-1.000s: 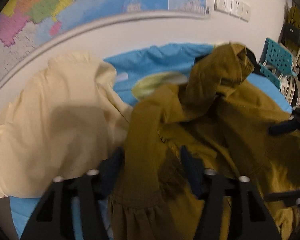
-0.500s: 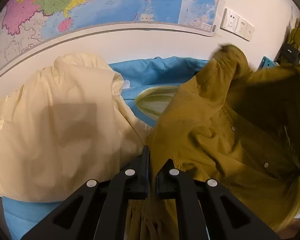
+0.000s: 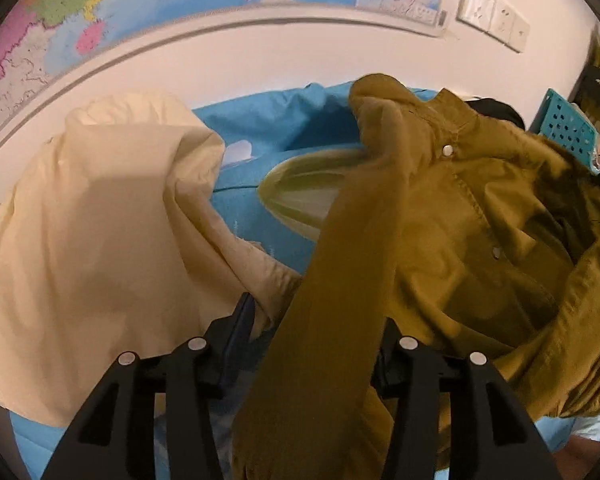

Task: Fold large clothes

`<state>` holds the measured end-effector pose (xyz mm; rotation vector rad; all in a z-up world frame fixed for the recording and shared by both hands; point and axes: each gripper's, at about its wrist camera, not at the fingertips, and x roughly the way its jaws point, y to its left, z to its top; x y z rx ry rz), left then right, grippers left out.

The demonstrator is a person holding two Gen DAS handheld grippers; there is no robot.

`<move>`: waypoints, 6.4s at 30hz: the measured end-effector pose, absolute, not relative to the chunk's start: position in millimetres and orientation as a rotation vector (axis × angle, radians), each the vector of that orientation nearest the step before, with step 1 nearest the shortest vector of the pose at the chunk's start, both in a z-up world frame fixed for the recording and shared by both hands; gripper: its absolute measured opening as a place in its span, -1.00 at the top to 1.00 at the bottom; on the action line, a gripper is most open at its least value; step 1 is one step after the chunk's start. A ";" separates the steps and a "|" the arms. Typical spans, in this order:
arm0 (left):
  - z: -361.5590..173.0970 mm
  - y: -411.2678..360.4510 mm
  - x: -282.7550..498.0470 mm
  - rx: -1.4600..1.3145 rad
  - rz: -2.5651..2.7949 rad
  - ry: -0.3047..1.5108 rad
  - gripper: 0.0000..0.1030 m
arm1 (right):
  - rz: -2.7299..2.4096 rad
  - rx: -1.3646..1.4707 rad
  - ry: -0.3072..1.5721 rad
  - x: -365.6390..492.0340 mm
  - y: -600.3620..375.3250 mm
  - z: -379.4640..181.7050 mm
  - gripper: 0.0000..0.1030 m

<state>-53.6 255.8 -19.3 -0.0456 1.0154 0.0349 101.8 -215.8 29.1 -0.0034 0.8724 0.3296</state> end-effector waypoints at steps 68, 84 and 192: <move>48.9 305.0 -215.5 0.186 0.590 0.864 0.25 | 1.415 -0.504 0.852 -214.5 60.1 -31.9 -0.35; -24.2 168.1 -233.9 0.092 -0.128 0.907 -0.26 | 0.813 -0.026 0.810 -105.2 -160.3 39.6 -0.63; -51.4 208.8 -58.4 -0.003 0.046 0.947 0.30 | 0.572 0.121 0.985 102.5 -197.1 -24.8 0.91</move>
